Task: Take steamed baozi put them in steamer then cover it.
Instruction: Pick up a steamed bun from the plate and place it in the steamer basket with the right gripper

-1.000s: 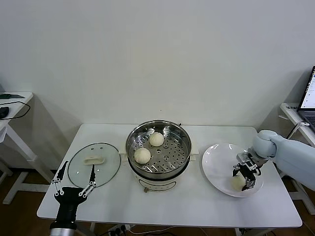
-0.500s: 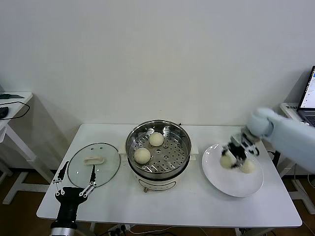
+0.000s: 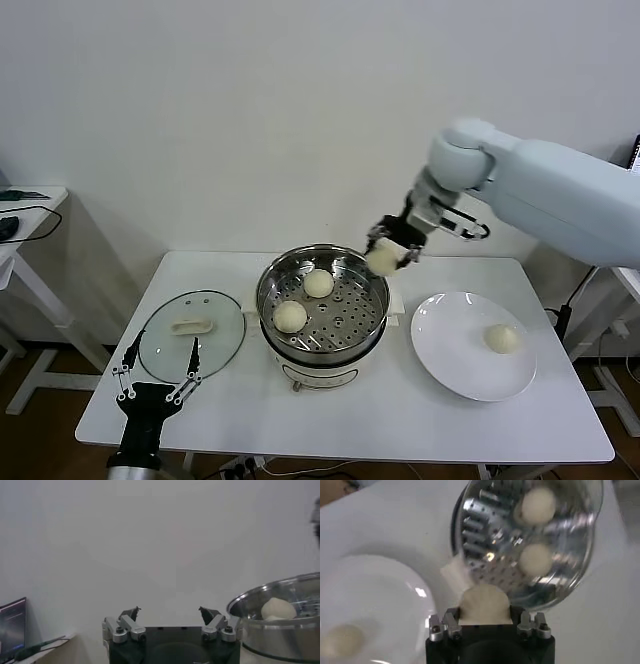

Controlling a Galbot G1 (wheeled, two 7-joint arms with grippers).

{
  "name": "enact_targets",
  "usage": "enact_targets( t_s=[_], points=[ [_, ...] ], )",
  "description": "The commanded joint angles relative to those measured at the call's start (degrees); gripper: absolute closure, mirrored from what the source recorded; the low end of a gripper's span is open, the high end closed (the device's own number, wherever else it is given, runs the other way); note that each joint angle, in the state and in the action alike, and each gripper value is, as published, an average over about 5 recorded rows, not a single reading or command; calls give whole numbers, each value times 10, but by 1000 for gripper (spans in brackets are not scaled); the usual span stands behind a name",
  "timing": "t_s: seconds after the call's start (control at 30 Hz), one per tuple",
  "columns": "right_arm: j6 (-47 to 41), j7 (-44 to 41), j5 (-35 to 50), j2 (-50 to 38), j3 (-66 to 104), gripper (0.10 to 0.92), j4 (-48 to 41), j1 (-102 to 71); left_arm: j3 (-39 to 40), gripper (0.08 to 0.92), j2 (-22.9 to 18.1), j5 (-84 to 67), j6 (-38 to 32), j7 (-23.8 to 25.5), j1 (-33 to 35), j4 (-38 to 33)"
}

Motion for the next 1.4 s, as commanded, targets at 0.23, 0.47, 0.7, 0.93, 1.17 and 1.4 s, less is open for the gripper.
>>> enact_targets(
  t_s=[0.23, 0.47, 0.7, 0.93, 1.17, 1.4],
  points=[
    [149, 39, -113, 63, -40, 355, 59, -40, -7, 177, 0, 0, -7, -3, 5, -10],
    [180, 51, -140, 54, -38, 347, 69, -69, -8, 177, -1, 0, -7, -5, 7, -15],
    [185, 52, -161, 57, -32, 338, 50, -88, -12, 177, 0, -1, -7, -6, 11, -27],
    [186, 53, -175, 67, -27, 338, 33, -103, -13, 177, 0, -3, -10, -8, 14, -32],
    [187, 52, -179, 75, -29, 326, 28, -109, -14, 177, 2, -10, -9, -11, 14, -37],
    [184, 53, -182, 84, -29, 258, 22, -112, -15, 177, 3, -15, -10, -13, 14, -39]
  ],
)
